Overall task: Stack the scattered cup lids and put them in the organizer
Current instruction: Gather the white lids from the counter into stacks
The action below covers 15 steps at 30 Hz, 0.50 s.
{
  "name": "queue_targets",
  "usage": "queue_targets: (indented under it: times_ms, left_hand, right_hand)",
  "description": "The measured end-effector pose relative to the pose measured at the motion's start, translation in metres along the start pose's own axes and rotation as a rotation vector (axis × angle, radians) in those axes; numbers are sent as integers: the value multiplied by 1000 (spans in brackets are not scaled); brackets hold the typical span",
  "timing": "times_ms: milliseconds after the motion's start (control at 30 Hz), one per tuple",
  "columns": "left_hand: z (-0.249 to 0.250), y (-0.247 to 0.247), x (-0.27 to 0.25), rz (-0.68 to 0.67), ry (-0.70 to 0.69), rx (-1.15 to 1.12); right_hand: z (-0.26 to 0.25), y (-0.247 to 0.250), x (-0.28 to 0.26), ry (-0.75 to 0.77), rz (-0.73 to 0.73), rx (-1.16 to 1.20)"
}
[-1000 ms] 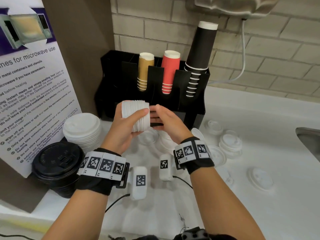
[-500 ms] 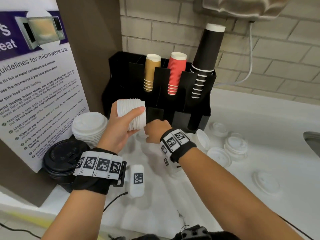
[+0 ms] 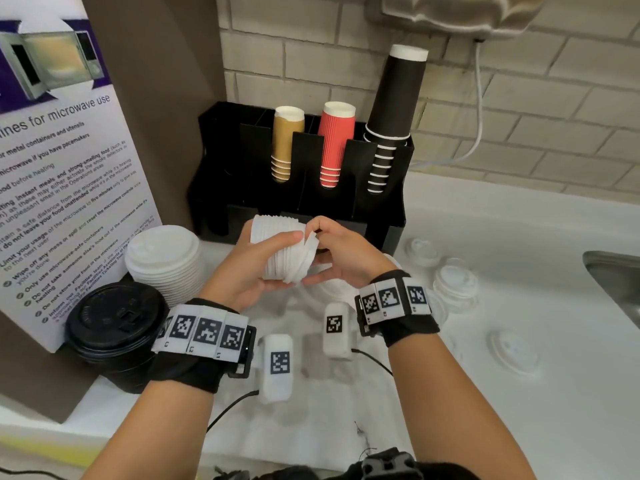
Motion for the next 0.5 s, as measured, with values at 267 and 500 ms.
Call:
queue_targets:
  times_ms: [267, 500]
  left_hand:
    - [-7, -20, 2, 66, -114, -75]
    - [-8, -31, 0, -69, -63, -60]
  right_hand:
    - [18, 1, -15, 184, 125, 220]
    - [19, 13, -40, 262, 152, 36]
Point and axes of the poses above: each hand's wrist, its own x-axis towards the middle knuckle, its own y-axis out of the back of the hand, z = x × y, the point moved 2 cm from there along x, towards the middle knuckle, and after that the axes turned 10 degrees about -z, right-handed, at the moved point
